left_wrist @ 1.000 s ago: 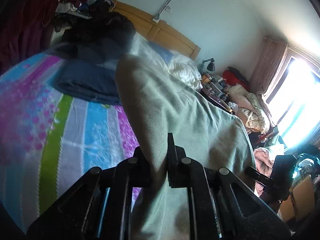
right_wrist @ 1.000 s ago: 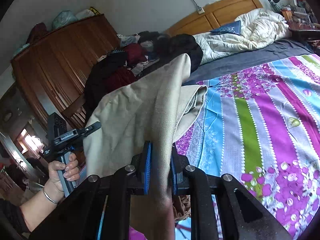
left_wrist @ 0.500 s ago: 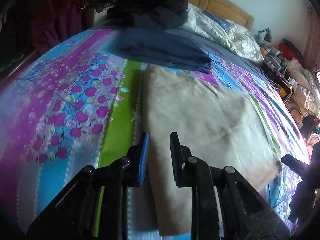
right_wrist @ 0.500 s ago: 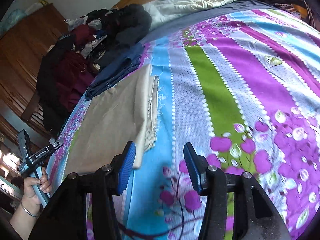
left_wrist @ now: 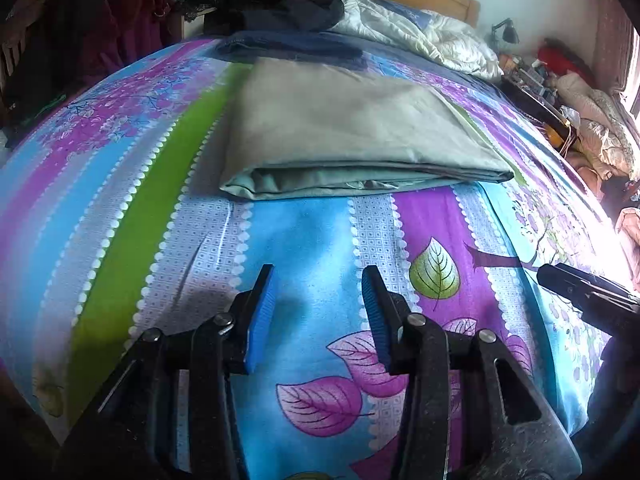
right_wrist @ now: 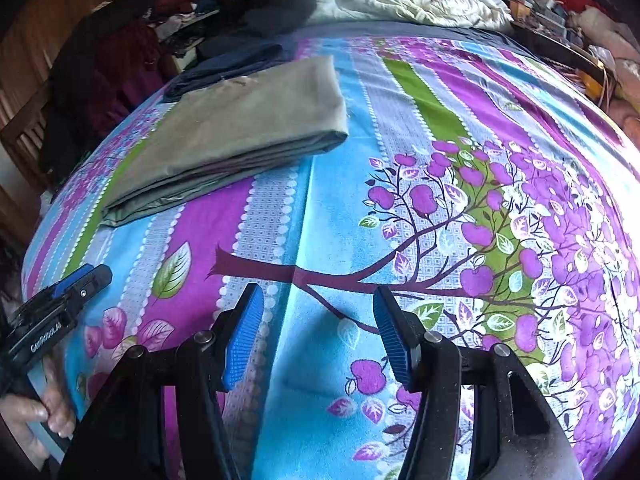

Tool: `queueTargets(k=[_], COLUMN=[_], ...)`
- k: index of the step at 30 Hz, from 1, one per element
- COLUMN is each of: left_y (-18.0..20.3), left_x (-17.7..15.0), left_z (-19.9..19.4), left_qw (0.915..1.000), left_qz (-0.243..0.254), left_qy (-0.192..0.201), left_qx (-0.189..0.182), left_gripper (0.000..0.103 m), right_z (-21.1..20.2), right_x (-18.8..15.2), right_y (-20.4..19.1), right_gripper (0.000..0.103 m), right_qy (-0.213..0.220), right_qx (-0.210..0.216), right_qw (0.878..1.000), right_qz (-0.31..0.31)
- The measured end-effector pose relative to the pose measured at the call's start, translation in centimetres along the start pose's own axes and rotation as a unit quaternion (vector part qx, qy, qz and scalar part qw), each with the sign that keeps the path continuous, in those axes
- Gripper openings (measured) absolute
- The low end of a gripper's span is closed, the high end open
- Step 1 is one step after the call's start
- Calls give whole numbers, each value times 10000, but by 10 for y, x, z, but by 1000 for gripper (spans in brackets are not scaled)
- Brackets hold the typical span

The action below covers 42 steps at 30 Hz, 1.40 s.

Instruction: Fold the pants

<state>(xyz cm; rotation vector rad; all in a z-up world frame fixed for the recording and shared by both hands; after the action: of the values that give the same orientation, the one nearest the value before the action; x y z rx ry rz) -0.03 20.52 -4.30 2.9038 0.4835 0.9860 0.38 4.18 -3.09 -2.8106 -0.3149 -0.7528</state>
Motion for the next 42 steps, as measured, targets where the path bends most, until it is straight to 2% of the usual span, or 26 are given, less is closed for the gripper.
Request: queueTargets(k=[2,4,5,6,8,10,14,18,21,27,42], left_y=[6,8,8,7,2,-3,-8,2,6,2,-2], left_x=[2,6,6,7,8,6,-3,-6,-8,-8,-6], left_z=[4,5,4,5,8,13,22,29,30,30,33], left_qw=[9997,9992,9992,9990,9986,9984,9979,9974,9957,9949,9933], left_qz=[146,159,118,63,-31,-131,-268,-15,120,75,37], left_qy=[77,205,230,260,327,241,40,-144,-194,-227,-303], left_qx=[194,320,320,344,411,497,590,700,900,979,1113], left_gripper=[44,54,62,66,66,66,68,84,87,93,100], right_z=[8,15,17,20,24,27,34,37,38,41,41], right_x=[0,0,-1,-2,-4,-5,-8,-11,-12,-14,-14], right_y=[-3,-10,-14,-18,-27,-34,-40,-46,-46,-49,-49], right_gripper=[61,61,61,65,76,77,92,103,103,103,103], right_qy=[26,20,20,34,87,101,24,-45,-55,-95,-101], right_qx=[-115,-130,-141,-171,-199,-187,-20,22,-15,-236,-209], right_qw=[9999,9999,9998,9997,9991,9985,9983,9977,9975,9961,9963], right_qz=[5,-54,-110,-187,-373,-513,-590,-678,-701,-847,-832])
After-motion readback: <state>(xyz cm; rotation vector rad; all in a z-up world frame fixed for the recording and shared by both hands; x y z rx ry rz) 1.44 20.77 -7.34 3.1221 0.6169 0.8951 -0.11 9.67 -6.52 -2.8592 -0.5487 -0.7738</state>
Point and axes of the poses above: each gripper's, at about its wrist camera, not at the fingertips, and z roughly the way its jaws point, y to its right, x to its top, the point moved 7 cm from there along z, roughly the way its jaws point, and after that the axes turned 3 degrees about -y, right-handed, at the moved point
